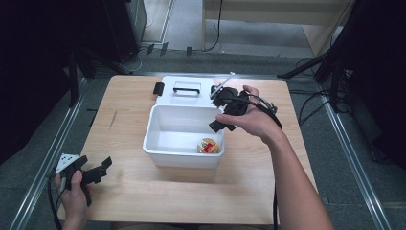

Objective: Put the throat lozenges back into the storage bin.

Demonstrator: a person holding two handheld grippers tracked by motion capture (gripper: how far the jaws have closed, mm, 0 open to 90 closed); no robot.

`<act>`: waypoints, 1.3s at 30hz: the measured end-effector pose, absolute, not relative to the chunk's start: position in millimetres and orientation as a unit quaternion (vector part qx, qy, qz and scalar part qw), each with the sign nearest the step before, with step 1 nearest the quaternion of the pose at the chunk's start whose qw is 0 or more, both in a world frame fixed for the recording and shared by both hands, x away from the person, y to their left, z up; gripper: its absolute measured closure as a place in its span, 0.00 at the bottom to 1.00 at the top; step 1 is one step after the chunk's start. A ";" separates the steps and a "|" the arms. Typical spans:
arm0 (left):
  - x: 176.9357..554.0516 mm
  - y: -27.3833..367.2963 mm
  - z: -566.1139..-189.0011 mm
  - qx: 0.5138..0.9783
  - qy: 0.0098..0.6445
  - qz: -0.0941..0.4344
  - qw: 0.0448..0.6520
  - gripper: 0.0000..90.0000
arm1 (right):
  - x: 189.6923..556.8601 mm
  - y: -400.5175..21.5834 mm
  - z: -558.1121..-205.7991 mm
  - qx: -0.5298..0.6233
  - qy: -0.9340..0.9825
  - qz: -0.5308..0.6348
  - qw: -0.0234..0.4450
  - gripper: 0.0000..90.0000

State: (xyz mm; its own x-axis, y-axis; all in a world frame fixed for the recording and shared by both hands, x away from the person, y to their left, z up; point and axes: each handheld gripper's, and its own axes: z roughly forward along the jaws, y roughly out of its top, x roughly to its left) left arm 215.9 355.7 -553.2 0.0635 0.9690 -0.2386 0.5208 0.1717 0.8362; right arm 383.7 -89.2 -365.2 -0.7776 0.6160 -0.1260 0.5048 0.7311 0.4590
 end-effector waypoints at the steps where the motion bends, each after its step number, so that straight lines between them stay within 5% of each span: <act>1: 216.0 355.7 -553.3 0.589 0.633 0.261 0.430 0.00 | 383.0 -92.9 -365.0 0.310 0.917 0.208 0.139 0.00; 21: 215.8 355.6 -553.2 0.589 0.632 0.261 0.430 0.00 | 365.0 -193.1 -388.6 0.406 0.849 0.273 0.200 0.00; 39: 216.3 354.8 -552.9 0.593 0.632 0.263 0.424 0.00 | 325.4 -269.0 -459.1 0.491 0.784 0.312 0.215 0.00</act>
